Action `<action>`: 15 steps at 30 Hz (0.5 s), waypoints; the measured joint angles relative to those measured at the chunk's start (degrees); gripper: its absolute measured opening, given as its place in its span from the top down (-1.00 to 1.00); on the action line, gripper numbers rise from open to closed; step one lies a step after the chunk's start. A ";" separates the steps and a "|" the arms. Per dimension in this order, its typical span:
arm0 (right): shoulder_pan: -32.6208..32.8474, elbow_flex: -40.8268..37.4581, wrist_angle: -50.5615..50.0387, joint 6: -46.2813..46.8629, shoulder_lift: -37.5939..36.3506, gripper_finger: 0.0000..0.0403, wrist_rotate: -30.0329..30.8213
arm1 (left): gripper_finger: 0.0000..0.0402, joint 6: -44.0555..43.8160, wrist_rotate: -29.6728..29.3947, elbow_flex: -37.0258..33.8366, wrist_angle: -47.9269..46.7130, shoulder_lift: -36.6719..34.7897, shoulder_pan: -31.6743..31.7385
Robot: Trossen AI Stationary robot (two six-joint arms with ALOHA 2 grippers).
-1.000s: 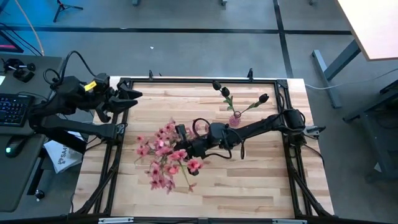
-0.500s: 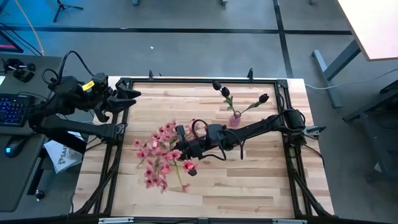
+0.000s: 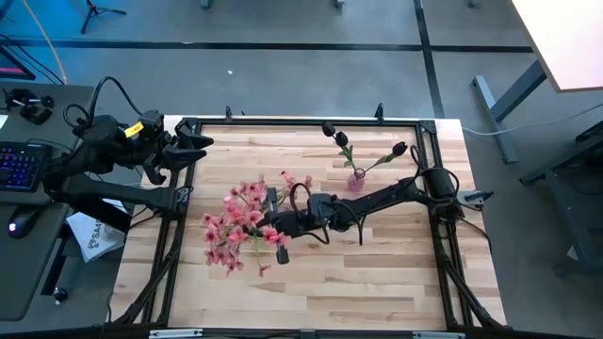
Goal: Sort flowers into vase by color
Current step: Put the pink flowers into the transparent vase
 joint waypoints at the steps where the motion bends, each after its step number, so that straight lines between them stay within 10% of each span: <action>1: 0.08 -0.02 -0.12 -0.04 0.07 1.00 0.74 | -0.05 0.00 -0.04 0.00 0.00 0.00 0.00; 15: -0.83 -0.02 -0.44 12.48 -0.33 0.70 2.53 | -0.05 -0.20 -0.05 0.00 0.02 0.00 0.00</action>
